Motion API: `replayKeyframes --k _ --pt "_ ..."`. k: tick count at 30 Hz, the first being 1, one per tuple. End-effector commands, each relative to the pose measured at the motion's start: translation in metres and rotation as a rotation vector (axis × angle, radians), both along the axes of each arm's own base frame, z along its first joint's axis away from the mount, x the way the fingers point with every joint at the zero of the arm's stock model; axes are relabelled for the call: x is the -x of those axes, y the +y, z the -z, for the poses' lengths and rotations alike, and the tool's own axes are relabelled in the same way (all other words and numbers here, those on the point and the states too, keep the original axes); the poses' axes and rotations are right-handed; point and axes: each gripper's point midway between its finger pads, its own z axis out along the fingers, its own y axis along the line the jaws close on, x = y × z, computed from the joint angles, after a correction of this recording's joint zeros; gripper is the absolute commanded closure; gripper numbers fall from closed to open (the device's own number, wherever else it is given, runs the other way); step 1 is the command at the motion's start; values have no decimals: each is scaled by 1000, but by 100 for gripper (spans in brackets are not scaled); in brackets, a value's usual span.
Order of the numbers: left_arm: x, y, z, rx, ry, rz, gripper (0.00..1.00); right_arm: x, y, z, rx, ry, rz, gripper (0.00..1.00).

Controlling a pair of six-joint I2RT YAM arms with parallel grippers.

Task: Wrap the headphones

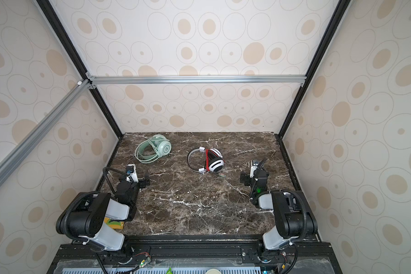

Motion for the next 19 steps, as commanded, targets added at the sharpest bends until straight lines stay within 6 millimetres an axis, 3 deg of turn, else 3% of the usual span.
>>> replayKeyframes --k 1,19 --pt "-5 2 -9 4 -28 -10 2 -2 0 -6 -3 -19 3 0" --pt "-4 2 -9 4 -28 -9 2 -2 4 -5 -8 -11 -23 0"
